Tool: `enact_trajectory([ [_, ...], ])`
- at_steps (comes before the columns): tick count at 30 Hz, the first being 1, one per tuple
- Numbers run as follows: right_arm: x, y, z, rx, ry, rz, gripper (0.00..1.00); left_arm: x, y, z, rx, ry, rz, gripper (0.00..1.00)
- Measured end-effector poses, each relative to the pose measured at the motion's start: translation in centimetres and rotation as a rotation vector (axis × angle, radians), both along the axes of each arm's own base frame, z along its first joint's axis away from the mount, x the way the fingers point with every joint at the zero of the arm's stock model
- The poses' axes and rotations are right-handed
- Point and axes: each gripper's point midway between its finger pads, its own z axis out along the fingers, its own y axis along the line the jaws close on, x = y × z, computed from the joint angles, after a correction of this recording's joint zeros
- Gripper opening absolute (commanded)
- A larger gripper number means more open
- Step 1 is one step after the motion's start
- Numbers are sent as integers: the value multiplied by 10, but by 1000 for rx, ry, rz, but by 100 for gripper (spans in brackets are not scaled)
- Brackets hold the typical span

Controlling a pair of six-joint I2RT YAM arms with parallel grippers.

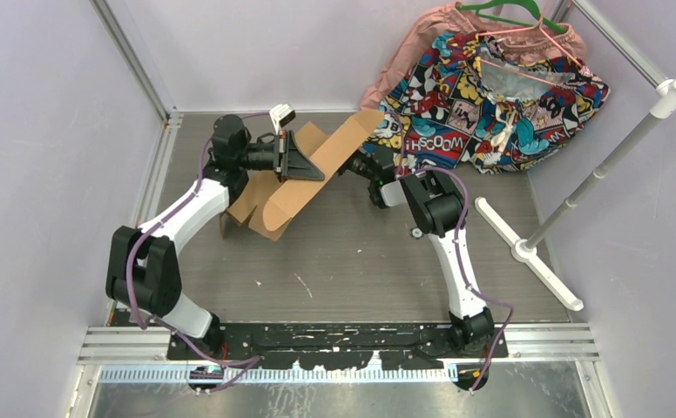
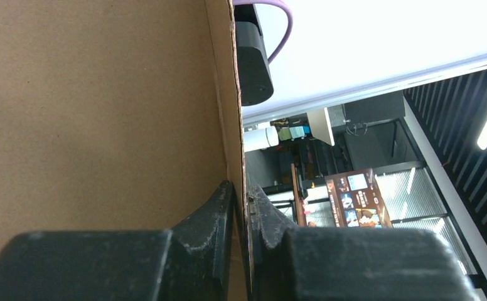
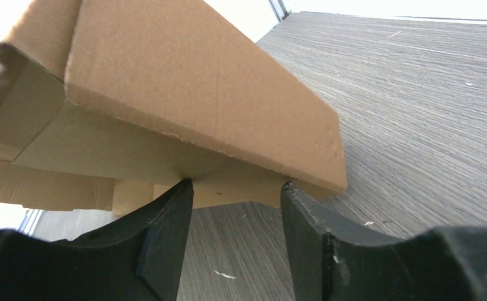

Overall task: Fold the paper box
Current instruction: Fold the paper box at the center of the board.

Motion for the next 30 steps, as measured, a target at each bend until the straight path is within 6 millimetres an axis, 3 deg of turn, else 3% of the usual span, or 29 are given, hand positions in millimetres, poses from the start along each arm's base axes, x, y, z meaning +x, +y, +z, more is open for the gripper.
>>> enact_trajectory([
  [14, 18, 0, -7, -15, 7, -82, 60, 21, 4, -1, -128, 108, -51, 12],
  [26, 15, -3, -15, -25, 25, -91, 60, 6, 9, 18, -149, 99, -85, 13],
  [30, 11, -5, -19, -32, 43, -98, 60, -6, 11, 34, -155, 66, -95, 13],
])
